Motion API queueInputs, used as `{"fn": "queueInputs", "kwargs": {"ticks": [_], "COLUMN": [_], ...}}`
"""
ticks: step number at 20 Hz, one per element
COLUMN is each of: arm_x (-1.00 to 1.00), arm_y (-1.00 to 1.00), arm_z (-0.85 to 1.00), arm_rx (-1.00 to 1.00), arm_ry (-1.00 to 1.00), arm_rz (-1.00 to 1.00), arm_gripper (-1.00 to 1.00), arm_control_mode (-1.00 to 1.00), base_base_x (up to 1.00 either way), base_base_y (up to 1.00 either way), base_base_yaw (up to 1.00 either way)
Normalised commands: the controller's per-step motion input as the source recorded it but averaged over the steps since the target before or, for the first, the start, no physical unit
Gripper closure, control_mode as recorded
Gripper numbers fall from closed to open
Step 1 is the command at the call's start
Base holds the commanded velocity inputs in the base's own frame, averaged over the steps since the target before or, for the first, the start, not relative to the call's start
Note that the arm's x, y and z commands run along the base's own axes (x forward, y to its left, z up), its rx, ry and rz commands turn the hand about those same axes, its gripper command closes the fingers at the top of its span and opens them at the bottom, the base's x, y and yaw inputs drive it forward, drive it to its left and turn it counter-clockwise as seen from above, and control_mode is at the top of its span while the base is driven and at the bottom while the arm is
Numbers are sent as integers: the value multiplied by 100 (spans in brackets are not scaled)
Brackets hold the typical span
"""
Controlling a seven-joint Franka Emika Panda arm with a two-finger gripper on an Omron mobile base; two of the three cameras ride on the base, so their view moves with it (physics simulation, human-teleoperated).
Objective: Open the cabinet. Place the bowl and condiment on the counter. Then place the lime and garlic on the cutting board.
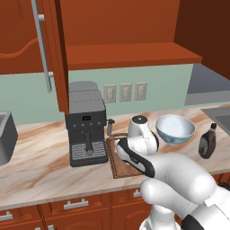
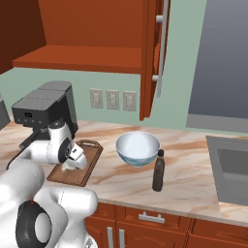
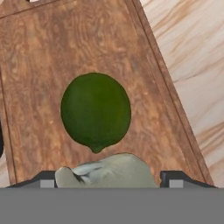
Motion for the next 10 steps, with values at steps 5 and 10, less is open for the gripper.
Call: {"fn": "queueInputs", "kwargs": {"ticks": [5,10], "arm_x": [9,9], "arm_y": [0,0], "arm_z": [-25,-9], "arm_rx": [0,0], "arm_ry": [1,0], "arm_rz": [0,0], "arm_gripper": [100,100], "arm_control_mode": [-100,-100], "base_base_x": [0,0], "base_base_y": [0,0], "base_base_yaw": [0,0]}}
